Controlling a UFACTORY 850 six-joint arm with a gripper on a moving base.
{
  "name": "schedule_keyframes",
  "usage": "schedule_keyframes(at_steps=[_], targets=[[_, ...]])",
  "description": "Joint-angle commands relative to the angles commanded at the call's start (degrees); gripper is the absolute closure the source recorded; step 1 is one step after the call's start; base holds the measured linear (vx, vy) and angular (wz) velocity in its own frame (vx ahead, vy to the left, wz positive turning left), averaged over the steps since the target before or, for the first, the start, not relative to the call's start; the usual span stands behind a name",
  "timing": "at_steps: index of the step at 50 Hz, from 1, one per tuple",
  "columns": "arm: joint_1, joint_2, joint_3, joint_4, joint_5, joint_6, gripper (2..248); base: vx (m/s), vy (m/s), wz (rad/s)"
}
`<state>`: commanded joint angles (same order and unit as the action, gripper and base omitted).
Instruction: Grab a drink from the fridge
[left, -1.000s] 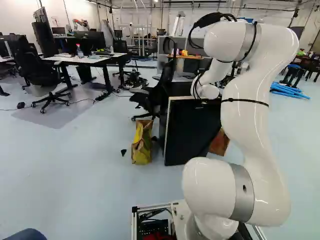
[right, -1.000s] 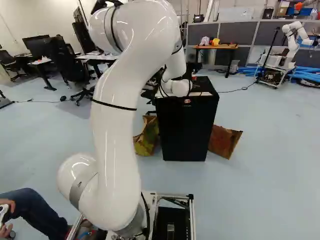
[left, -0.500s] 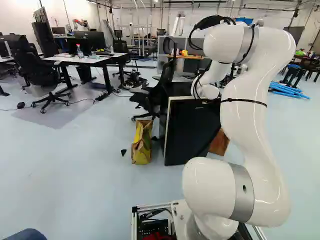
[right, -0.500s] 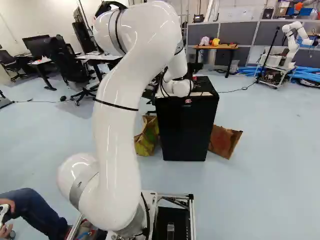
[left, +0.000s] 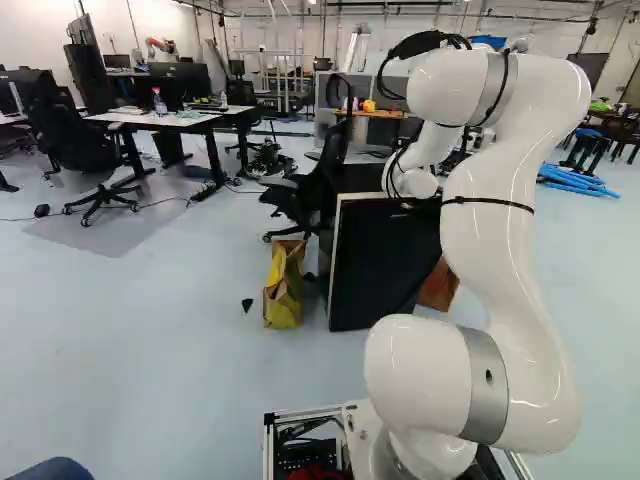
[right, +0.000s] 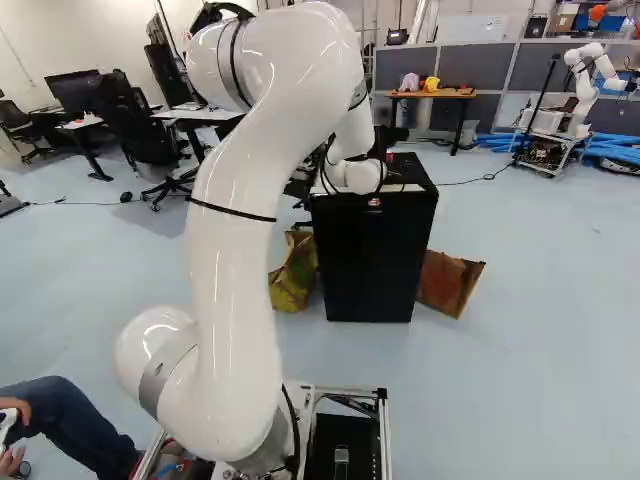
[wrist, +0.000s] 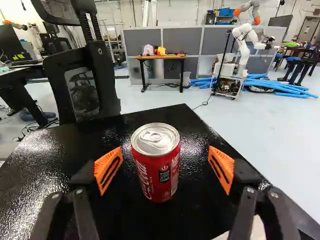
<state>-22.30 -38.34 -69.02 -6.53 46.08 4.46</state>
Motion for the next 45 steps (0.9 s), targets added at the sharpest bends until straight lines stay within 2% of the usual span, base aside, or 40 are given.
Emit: schedule_keyframes(at_steps=[5,6,10,11,15,16,21,22,45], targets=[[0.0,0.0,0.0,0.0,0.0,0.0,29,0.0,0.0,0.0],[0.0,0.0,0.0,0.0,0.0,0.0,67,0.0,0.0,0.0],[0.0,0.0,0.0,0.0,0.0,0.0,67,0.0,0.0,0.0],[0.0,0.0,0.0,0.0,0.0,0.0,105,0.0,0.0,0.0],[0.0,0.0,0.0,0.0,0.0,0.0,105,0.0,0.0,0.0],[0.0,0.0,0.0,0.0,0.0,0.0,143,0.0,0.0,0.0],[0.0,0.0,0.0,0.0,0.0,0.0,143,0.0,0.0,0.0],[0.0,0.0,0.0,0.0,0.0,0.0,150,0.0,0.0,0.0],[0.0,2.1,0.2,0.0,0.0,0.0,150,0.0,0.0,0.0]])
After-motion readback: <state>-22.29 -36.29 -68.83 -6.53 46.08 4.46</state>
